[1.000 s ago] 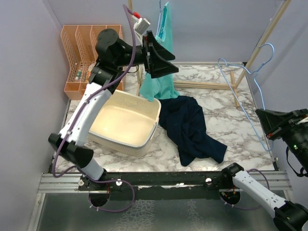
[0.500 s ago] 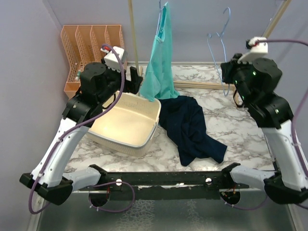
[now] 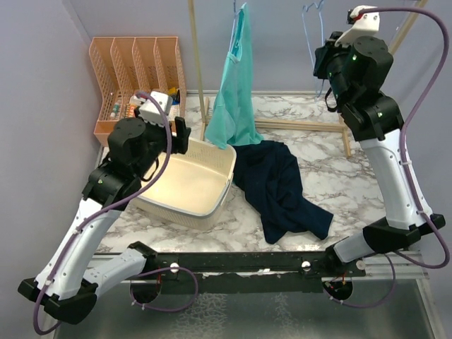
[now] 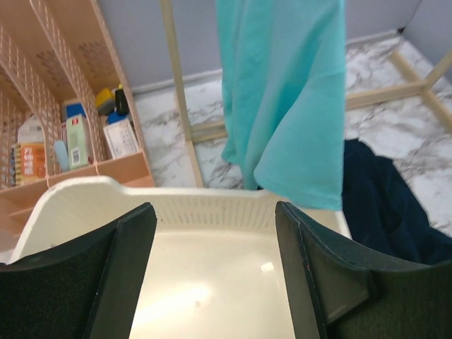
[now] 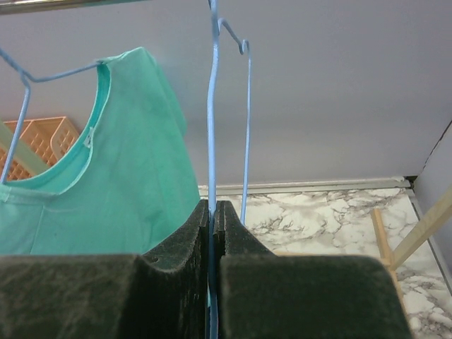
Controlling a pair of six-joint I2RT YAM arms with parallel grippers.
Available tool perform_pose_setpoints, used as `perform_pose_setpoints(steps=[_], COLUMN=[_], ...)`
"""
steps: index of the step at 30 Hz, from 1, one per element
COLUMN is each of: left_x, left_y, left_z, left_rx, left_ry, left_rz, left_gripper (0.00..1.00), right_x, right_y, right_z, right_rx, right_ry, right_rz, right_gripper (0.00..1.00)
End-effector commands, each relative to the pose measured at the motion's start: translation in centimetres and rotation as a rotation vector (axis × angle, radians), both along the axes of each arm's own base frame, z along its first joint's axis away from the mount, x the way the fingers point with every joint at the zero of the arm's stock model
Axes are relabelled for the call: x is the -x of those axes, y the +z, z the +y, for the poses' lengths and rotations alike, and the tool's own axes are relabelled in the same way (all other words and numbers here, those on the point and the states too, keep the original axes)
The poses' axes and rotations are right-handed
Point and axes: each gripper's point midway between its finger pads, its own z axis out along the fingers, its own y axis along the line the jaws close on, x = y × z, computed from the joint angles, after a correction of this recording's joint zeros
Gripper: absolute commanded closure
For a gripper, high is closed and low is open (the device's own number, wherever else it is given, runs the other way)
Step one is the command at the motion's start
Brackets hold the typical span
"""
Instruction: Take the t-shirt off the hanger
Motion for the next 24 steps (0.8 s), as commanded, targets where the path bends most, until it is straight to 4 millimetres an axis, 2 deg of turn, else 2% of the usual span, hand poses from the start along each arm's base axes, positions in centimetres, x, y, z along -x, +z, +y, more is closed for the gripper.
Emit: perform_pose_setpoints(steps=[1, 8, 12, 13, 15, 18, 20, 22, 24], left_x=[0.5, 2.1, 2.3, 2.2, 2.1, 1.9, 1.9, 1.8, 1.8], left_y=[-2.6, -3.3, -4.3, -4.7, -5.4, -6.7, -7.4, -8.1, -8.6], left_z=[2.0, 3.5, 3.9, 3.9, 3.9, 3.8, 3.5, 3.3, 3.3], left_rx=[-0.045, 0.002, 0.004, 0.0, -0.006, -0.004, 0.002, 0.006, 0.008], left_ry=[0.078, 0.112, 0.128, 0.13, 0.134, 0.135, 0.124, 0.119, 0.121], left_rz=[0.006, -0.064, -0.064, -0.059, -0.047, -0.03, -0.024, -0.018, -0.016], left_gripper=[0.28, 0.28, 0.28, 0.28, 0.27, 0.26, 0.26, 0.26, 0.26], right_x=[-2.9, -5.6, -5.2, -4.8, -4.0, -2.4, -1.4, 0.0, 1.3], right_y=[0.3, -2.2, -3.4, -3.5, -3.9, -3.1, -2.7, -2.6, -3.3], right_z=[-1.0, -2.7, -2.3, -2.3, -2.4, -3.1, -3.3, -3.4, -3.5], right_rx=[-0.025, -0.045, -0.04, -0.04, -0.038, -0.036, -0.032, -0.031, -0.031], right_ry=[0.003, 0.004, 0.039, 0.043, 0.049, 0.037, 0.04, 0.057, 0.071], right_rz=[-0.001, 0.059, 0.094, 0.096, 0.101, 0.072, 0.07, 0.075, 0.087], right_gripper=[0.99, 0.99, 0.99, 0.95, 0.72, 0.56, 0.38, 0.28, 0.24])
